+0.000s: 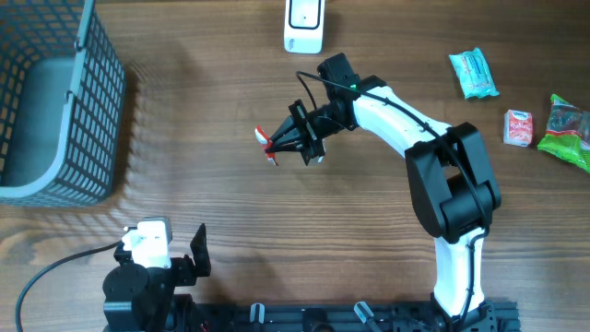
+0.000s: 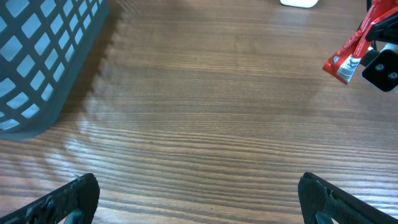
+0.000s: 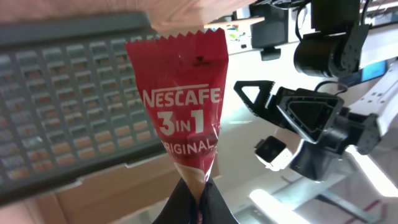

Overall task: Scan the item barcode
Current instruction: 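Carry the coffee stick up and hold it at the scanner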

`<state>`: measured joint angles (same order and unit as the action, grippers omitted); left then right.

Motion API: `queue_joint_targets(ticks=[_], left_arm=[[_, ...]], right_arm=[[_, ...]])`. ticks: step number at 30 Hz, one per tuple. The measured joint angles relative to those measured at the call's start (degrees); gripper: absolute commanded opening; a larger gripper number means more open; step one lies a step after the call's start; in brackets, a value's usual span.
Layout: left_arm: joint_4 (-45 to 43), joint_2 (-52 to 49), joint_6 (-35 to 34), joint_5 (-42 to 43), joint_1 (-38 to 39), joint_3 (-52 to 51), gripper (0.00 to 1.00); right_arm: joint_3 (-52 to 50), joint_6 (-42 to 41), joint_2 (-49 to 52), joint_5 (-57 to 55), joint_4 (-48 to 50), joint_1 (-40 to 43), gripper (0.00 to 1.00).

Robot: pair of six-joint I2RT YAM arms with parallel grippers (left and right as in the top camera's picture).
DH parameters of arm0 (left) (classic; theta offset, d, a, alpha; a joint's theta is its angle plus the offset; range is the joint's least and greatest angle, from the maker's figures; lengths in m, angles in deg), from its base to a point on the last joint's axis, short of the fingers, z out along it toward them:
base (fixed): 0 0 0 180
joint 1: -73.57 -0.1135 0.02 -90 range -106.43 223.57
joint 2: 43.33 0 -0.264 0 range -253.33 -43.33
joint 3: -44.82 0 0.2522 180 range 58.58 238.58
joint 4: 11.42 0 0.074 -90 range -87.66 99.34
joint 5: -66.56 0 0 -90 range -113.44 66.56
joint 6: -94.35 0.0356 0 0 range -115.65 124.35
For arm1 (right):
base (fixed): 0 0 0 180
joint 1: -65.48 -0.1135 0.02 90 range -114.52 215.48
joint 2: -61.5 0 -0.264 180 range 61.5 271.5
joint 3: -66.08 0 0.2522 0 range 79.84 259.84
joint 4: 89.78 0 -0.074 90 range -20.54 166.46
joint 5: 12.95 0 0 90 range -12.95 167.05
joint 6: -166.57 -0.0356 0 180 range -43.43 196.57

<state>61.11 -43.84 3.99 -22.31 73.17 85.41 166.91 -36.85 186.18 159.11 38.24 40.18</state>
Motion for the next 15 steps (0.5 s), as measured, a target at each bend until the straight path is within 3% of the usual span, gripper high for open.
queue_joint_targets(ticks=[9, 13, 15], left_arm=[[0.0, 0.0, 0.0, 0.0, 0.0, 0.0, 1.0], [0.0, 0.0, 0.0, 0.0, -0.02, 0.0, 1.0], [0.0, 0.0, 0.0, 0.0, 0.0, 0.0, 1.0]], right_arm=[[0.0, -0.68, 0.0, -1.86, 0.96, 0.02, 0.04], [-0.02, 7.5, 0.0, -4.68, 3.82, 0.02, 0.04], [-0.07, 18.03, 0.0, -5.84, 7.52, 0.02, 0.04]])
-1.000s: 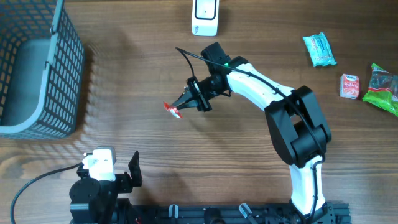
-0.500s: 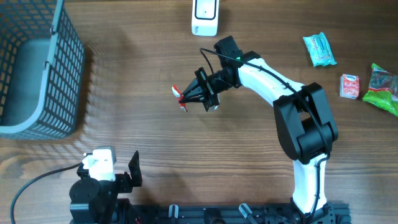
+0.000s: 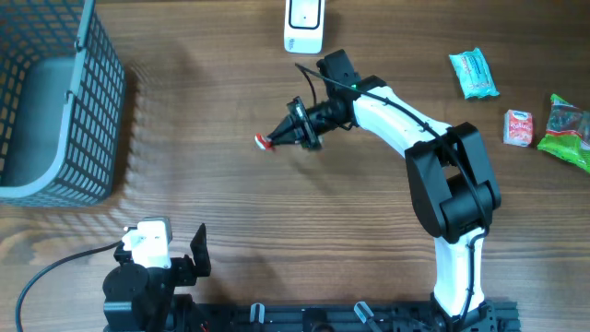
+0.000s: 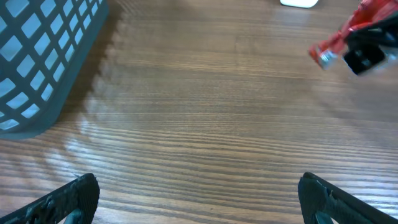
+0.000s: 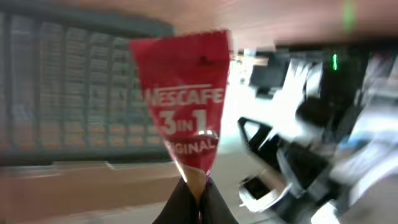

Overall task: Scan the item barcode
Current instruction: 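Carry the coffee stick up and hold it at the scanner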

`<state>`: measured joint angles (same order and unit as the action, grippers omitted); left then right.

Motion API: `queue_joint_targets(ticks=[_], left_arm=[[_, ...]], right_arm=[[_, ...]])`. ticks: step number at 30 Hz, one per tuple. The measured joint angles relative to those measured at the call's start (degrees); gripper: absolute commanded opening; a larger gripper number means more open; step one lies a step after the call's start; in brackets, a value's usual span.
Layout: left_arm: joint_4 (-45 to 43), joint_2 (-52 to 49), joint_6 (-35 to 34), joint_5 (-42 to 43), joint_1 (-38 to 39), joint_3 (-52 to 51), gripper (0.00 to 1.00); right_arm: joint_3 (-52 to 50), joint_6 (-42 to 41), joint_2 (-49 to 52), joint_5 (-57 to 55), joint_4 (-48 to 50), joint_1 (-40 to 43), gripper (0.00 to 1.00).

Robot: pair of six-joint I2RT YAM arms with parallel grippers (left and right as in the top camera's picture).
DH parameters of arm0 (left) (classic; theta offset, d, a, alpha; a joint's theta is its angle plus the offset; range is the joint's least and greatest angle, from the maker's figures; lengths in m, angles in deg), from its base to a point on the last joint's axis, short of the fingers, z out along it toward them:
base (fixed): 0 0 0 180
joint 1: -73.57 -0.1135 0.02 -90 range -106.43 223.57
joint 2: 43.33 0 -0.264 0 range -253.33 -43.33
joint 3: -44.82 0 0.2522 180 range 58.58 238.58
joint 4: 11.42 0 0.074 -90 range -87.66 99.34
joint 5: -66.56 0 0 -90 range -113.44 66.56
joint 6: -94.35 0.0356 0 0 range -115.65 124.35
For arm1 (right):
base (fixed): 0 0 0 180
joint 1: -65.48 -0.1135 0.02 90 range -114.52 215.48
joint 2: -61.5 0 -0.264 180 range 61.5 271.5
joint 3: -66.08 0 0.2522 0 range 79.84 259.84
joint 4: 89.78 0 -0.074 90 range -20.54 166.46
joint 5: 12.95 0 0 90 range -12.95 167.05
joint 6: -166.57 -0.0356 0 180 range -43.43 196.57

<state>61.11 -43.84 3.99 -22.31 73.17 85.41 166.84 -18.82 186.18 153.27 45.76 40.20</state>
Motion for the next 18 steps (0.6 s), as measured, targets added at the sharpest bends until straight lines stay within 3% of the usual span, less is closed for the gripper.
queue_joint_targets(ticks=[8, 13, 18], left_arm=[[0.0, 0.0, 0.0, 0.0, 0.0, 0.0, 1.0], [0.0, 0.0, 0.0, 0.0, 0.0, 0.0, 1.0], [0.02, 0.0, 0.0, 0.0, 0.0, 0.0, 1.0]], right_arm=[[-0.31, 33.97, 0.0, -0.59, 12.83, -0.07, 0.05], [-0.39, 40.52, 0.0, -6.29, 24.81, 0.39, 0.05], [-0.17, 42.01, 0.0, -18.64, 26.62, 2.51, 0.05]])
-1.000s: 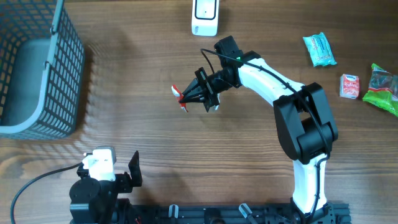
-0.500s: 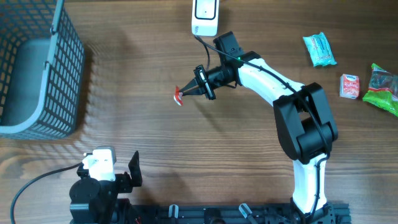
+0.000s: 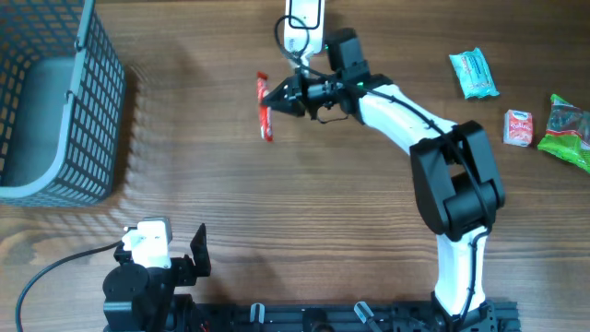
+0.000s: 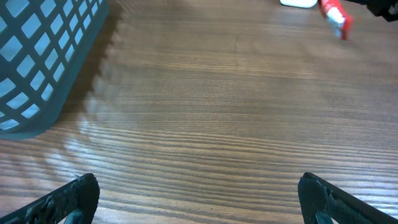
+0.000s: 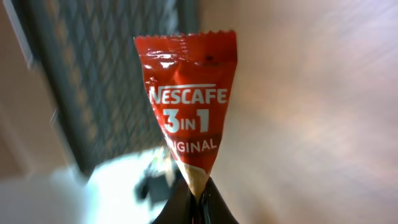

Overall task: Scan the item barcode
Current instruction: 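Carry the coffee stick up and hold it at the scanner, then carry the coffee stick right and release it beside the tissue pack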

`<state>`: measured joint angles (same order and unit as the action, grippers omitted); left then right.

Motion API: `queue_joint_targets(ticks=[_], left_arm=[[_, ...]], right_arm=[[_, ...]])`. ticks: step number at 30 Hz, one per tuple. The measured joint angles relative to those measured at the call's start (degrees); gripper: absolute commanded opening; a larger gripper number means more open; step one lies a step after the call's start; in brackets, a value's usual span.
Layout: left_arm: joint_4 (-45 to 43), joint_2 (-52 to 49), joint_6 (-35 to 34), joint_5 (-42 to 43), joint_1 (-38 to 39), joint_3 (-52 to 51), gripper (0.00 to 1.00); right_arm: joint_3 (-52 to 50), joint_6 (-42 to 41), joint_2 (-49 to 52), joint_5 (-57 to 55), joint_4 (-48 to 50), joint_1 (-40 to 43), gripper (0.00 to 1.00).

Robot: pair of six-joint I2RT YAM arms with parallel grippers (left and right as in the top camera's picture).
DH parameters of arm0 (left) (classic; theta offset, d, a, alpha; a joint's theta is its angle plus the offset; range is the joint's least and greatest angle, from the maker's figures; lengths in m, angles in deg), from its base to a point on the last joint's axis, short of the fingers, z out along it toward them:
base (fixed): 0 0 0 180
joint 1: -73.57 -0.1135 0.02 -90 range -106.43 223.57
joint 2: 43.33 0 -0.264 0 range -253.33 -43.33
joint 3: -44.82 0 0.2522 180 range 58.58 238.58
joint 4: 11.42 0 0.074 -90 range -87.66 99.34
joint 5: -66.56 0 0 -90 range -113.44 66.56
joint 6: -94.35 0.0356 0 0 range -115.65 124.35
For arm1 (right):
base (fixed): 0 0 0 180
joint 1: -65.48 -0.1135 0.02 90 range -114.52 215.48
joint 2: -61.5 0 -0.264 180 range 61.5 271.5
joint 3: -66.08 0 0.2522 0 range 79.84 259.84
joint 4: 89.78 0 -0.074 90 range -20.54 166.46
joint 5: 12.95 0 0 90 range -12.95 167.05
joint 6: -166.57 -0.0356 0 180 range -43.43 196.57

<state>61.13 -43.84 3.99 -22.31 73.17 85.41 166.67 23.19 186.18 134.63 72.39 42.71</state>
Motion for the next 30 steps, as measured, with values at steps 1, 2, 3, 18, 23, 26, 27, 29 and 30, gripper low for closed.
queue_joint_targets(ticks=[1, 2, 3, 18, 23, 26, 27, 29, 30], left_arm=[[-0.02, 0.0, 0.0, 0.0, 0.0, 0.0, 1.0], [-0.02, 0.0, 0.0, 0.0, 0.0, 0.0, 1.0], [-0.02, 0.0, 0.0, 0.0, -0.02, 0.0, 1.0], [-0.02, 0.0, 0.0, 0.0, 0.0, 0.0, 1.0], [-0.02, 0.0, 0.0, 0.0, 0.0, 0.0, 1.0], [-0.02, 0.0, 0.0, 0.0, 0.0, 0.0, 1.0], [-0.02, 0.0, 0.0, 0.0, 0.0, 0.0, 1.0], [-0.02, 0.0, 0.0, 0.0, 0.0, 0.0, 1.0], [-0.02, 0.0, 0.0, 0.0, 0.0, 0.0, 1.0]], right_arm=[[0.26, 0.22, 0.0, -2.51, -0.07, 0.46, 0.05], [0.66, 0.42, 0.0, -5.14, -0.11, 0.9, 0.05], [1.38, 0.66, 0.02, -8.31, -0.15, 1.4, 0.05], [21.11, -6.56, 8.0, -40.09, 2.97, 1.88, 0.05], [32.35, -10.86, 18.58, -41.83, -2.03, 1.46, 0.05], [33.66, -13.84, 20.22, -45.55, -5.95, 0.5, 0.05], [33.9, -14.69, 20.31, -46.16, -6.16, 0.26, 0.05], [34.75, -16.79, 20.31, -47.23, -6.4, -0.33, 0.05], [35.08, -17.57, 20.31, -47.45, -6.47, -0.48, 0.05]])
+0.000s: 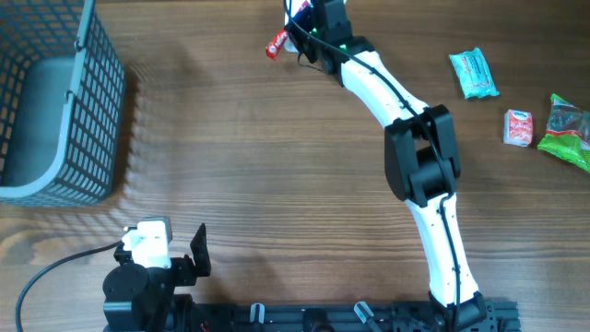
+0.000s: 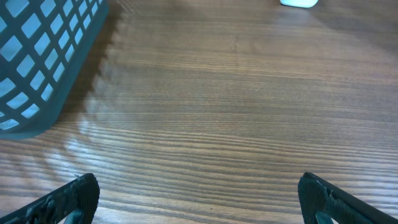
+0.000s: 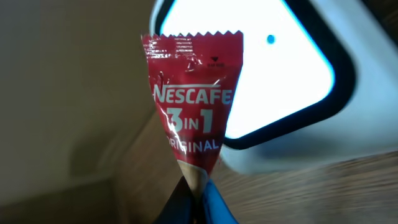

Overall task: Scan the item barcode
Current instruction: 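Carry the coffee stick right and release it beside the tissue pack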

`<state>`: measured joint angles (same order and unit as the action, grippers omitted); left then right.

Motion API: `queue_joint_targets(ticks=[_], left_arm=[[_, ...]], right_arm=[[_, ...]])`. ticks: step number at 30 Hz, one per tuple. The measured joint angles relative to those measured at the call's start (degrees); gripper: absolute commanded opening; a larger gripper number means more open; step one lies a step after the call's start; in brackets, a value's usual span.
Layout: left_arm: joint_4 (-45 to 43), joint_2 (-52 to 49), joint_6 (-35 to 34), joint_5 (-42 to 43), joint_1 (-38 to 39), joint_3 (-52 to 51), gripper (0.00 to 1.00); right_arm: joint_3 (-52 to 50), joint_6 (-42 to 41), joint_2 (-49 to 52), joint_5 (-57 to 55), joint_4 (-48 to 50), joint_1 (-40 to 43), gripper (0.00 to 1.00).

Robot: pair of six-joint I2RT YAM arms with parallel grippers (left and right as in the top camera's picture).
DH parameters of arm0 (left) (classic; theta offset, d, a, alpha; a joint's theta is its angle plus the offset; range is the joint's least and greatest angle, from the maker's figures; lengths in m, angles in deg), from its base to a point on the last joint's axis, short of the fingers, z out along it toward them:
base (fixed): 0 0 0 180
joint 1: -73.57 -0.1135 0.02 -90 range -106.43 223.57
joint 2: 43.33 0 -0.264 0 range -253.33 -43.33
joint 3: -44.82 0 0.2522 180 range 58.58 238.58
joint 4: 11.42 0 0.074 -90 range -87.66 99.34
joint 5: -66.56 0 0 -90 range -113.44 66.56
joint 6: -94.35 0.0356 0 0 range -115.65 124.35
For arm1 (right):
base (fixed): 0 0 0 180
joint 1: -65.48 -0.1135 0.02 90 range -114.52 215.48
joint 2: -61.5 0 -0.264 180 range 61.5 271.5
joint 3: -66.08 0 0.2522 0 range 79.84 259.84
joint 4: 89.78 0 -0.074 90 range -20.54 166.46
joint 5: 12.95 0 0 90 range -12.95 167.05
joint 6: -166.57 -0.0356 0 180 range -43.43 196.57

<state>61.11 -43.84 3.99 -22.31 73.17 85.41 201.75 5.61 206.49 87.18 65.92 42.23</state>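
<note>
A red Nescafe 3in1 sachet (image 3: 191, 118) is pinched at its lower end by my right gripper (image 3: 198, 190), which is shut on it. Right behind the sachet the white scanner (image 3: 273, 68) shows its bright window. From overhead the sachet (image 1: 277, 44) is held at the table's far edge, just left of the right gripper (image 1: 295, 39); the arm covers the scanner there. My left gripper (image 2: 198, 196) stands open over bare wood near the front, with nothing between its fingers (image 2: 71, 198).
A grey mesh basket (image 1: 55, 101) stands at the far left. Several snack packets lie at the right: a teal one (image 1: 474, 74), a small pink one (image 1: 518, 127) and a green one (image 1: 566, 131). The scanner's corner (image 2: 300, 3) shows at the top of the left wrist view.
My right gripper has moved with the sachet from beside the scanner's left to the table's far edge. The sachet now faces the scanner's bright window. The left arm has not moved.
My right gripper held the sachet over the table's middle, below the scanner. Then it held it a little farther back, then up at the scanner's left. Now the sachet is in front of the scanner's window. The left gripper stayed open and still.
</note>
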Motion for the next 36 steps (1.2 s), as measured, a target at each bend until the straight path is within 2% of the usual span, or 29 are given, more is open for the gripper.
queue_joint_targets(ticks=[9, 17, 22, 29, 32, 36], left_arm=[[0.0, 0.0, 0.0, 0.0, 0.0, 0.0, 1.0], [0.0, 0.0, 0.0, 0.0, 0.0, 0.0, 1.0], [-0.02, 0.0, 0.0, 0.0, 0.0, 0.0, 1.0], [0.0, 0.0, 0.0, 0.0, 0.0, 0.0, 1.0], [0.0, 0.0, 0.0, 0.0, 0.0, 0.0, 1.0], [-0.02, 0.0, 0.0, 0.0, 0.0, 0.0, 1.0]], right_arm=[[0.5, -5.6, 0.0, -0.11, -2.58, 0.09, 0.05], [0.55, -3.41, -0.02, 1.42, -4.72, 1.51, 0.05], [0.66, 3.39, -2.73, -2.75, -19.61, 2.38, 0.05], [0.79, 10.03, -17.99, -16.39, -43.85, 5.57, 0.04], [1.88, 11.61, -23.08, -21.92, -50.47, 10.05, 0.05], [0.9, 14.56, -23.93, -27.8, -55.58, 18.78, 0.05]])
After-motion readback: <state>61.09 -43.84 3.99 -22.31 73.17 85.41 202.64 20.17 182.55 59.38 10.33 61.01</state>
